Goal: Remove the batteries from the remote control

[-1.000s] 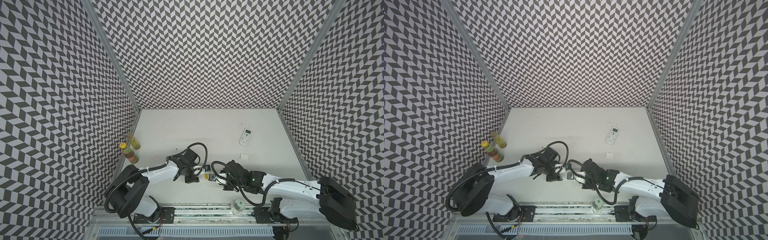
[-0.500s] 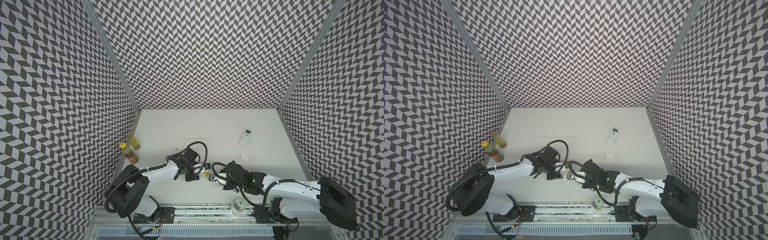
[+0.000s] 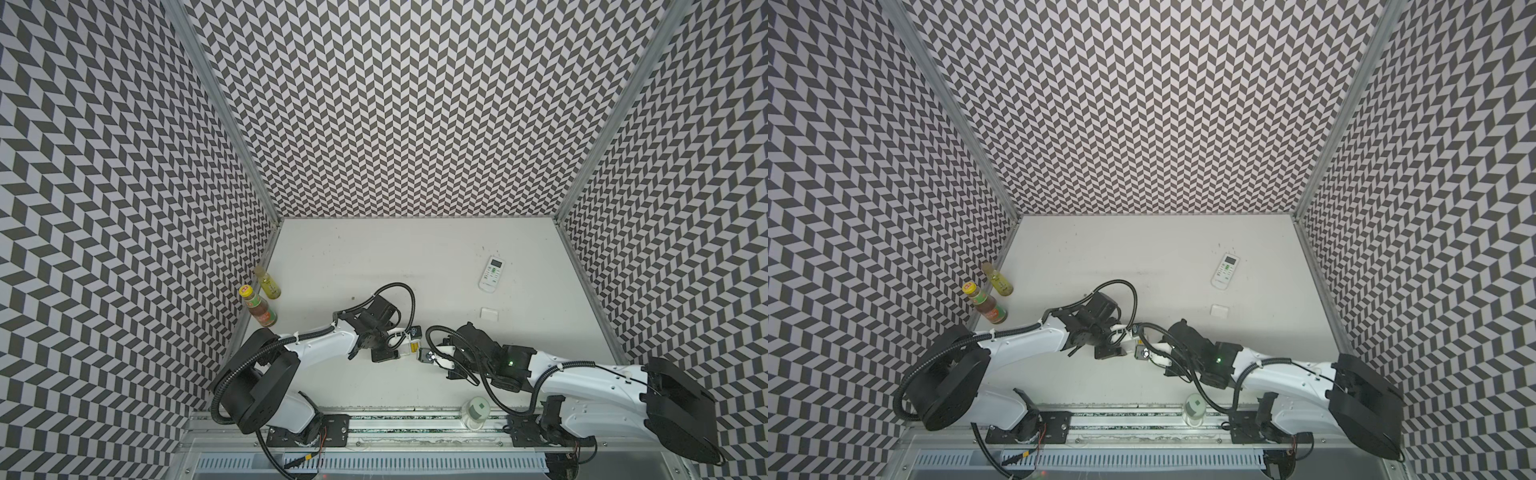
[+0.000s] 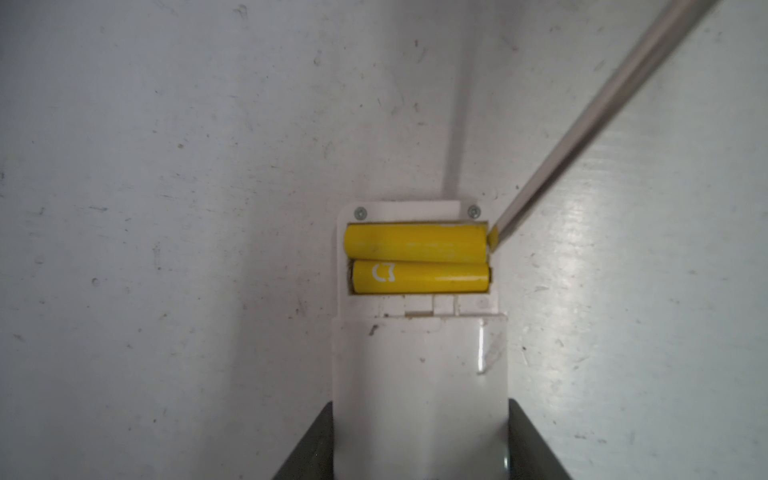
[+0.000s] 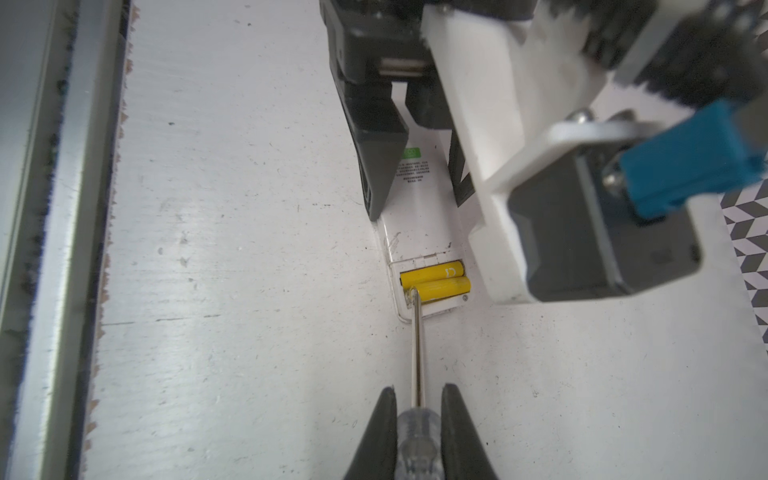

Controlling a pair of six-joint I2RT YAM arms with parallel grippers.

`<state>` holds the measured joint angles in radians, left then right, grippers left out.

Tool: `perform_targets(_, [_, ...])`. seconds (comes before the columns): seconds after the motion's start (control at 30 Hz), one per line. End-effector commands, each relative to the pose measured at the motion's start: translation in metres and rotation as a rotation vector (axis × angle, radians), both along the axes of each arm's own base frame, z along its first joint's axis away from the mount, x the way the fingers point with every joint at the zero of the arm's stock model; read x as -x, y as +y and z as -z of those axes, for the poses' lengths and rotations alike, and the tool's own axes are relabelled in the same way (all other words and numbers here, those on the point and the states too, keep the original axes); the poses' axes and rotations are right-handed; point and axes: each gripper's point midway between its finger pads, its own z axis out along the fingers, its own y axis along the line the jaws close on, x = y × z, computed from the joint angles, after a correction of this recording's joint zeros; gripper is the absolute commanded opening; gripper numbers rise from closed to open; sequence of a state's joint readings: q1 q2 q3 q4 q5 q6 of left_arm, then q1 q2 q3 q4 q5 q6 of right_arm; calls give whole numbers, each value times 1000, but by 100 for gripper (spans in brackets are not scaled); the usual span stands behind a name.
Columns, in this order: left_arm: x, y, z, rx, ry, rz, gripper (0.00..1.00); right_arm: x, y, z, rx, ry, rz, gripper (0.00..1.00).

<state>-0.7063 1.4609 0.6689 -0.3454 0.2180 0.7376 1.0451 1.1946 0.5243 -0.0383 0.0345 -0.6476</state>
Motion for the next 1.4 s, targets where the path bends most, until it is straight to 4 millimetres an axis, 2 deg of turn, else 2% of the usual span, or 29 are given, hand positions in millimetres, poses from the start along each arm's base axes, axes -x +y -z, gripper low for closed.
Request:
perform_targets(0.0, [22, -5, 3, 14, 77, 72, 42, -27, 9, -41, -117, -158, 70, 0])
perform_targets(0.37, [22, -3, 4, 6, 72, 71, 42, -27, 6, -41, -107, -148, 86, 0])
perform_targets(0.53, [21, -3, 4, 11, 67, 70, 42, -25, 3, -33, -87, -137, 84, 0])
perform_targets(0.8, [15, -6, 0, 17, 57, 49, 40, -25, 2, -45, -137, -144, 104, 0])
perform_targets(0.93, [6, -14, -10, 48, 77, -25, 31, -29, -4, -55, -181, -147, 157, 0])
perform_targets(1.17, [-3, -35, -24, 102, 187, -167, 24, -36, -18, -61, -208, -135, 213, 0])
perform_targets(1.27, [-9, -45, -34, 133, 225, -213, 19, -34, -19, -56, -195, -126, 197, 0])
perform_targets(1.37, [-7, -53, -38, 145, 276, -226, 18, -33, -17, -50, -178, -110, 191, 0])
